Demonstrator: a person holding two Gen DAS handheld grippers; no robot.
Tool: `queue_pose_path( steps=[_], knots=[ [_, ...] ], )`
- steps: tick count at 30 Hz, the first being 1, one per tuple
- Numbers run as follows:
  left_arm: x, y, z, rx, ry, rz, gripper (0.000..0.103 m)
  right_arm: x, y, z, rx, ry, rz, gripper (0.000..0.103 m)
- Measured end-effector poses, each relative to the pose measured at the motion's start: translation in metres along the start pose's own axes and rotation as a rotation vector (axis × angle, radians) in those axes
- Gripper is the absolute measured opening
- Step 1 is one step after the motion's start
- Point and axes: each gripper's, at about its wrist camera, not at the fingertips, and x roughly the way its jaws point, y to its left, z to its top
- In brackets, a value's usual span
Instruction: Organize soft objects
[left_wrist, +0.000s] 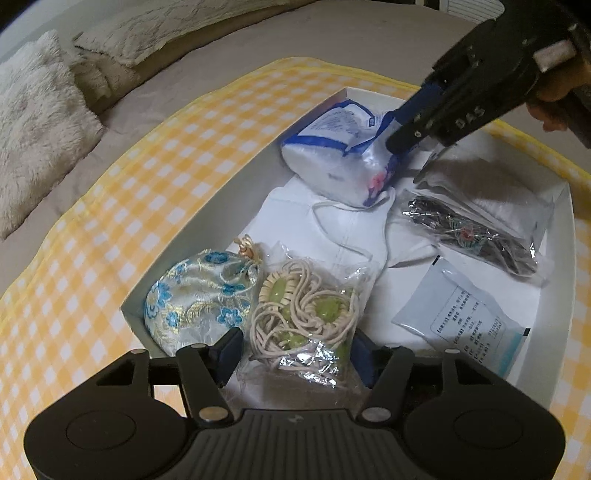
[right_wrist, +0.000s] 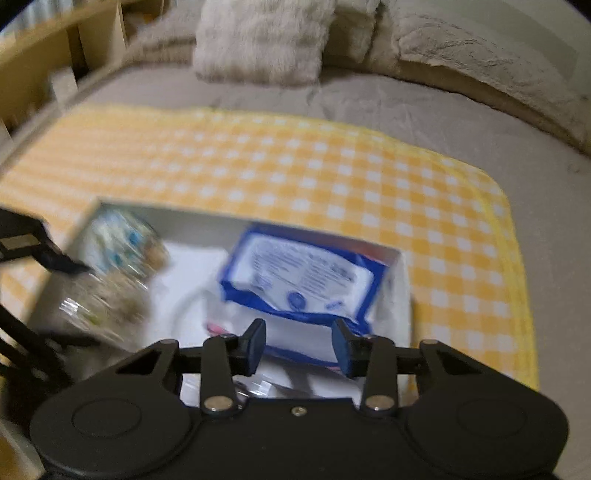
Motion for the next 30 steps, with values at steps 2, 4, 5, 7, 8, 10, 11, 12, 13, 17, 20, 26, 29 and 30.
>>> queue_pose_path(
  steps=[2,4,5,7,8,10,11,12,13,17,20,26,29,30],
  knots=[
    [-0.002,0.000,-0.001,-0.010,0.003,0.000,0.069,0.005,-0.002,-0.002,-0.005,0.025,-0.038,0.034],
    [-0.007,0.001,-0.002,-0.023,-0.008,0.008,0.075,0.004,-0.006,-0.004,0.017,0.025,-0.034,0.033],
    [-0.010,0.001,-0.003,-0.032,-0.017,0.007,0.079,0.001,-0.007,-0.005,0.029,0.017,-0.027,0.033],
    [-0.019,0.004,-0.003,-0.068,-0.043,0.000,0.083,-0.007,-0.009,-0.005,0.047,-0.002,-0.024,0.036],
    [-0.025,0.005,-0.003,-0.090,-0.060,0.000,0.084,-0.012,-0.009,-0.006,0.053,-0.015,-0.025,0.038],
    [-0.035,0.005,-0.003,-0.125,-0.088,-0.001,0.086,-0.024,-0.012,-0.007,0.068,-0.043,-0.020,0.043],
    [-0.040,0.005,-0.002,-0.139,-0.100,-0.001,0.087,-0.031,-0.013,-0.007,0.078,-0.056,-0.016,0.046],
    [-0.045,0.004,-0.002,-0.157,-0.114,-0.001,0.087,-0.039,-0.013,-0.008,0.091,-0.073,-0.011,0.048],
    [-0.051,0.002,-0.002,-0.176,-0.129,-0.004,0.088,-0.047,-0.013,-0.008,0.101,-0.090,-0.006,0.049],
    [-0.074,-0.007,-0.001,-0.209,-0.183,0.014,0.097,-0.081,-0.010,-0.013,0.141,-0.184,0.008,0.068],
    [-0.091,-0.013,-0.001,-0.244,-0.217,0.037,0.102,-0.106,-0.005,-0.016,0.142,-0.241,0.012,0.076],
    [-0.130,-0.019,-0.003,-0.368,-0.309,0.085,0.103,-0.147,0.004,-0.023,0.163,-0.331,0.014,0.084],
    [-0.150,-0.022,-0.006,-0.433,-0.355,0.118,0.103,-0.166,0.010,-0.027,0.171,-0.377,0.006,0.090],
    [-0.156,-0.022,-0.007,-0.455,-0.369,0.123,0.103,-0.172,0.012,-0.028,0.174,-0.390,0.005,0.093]
  ],
)
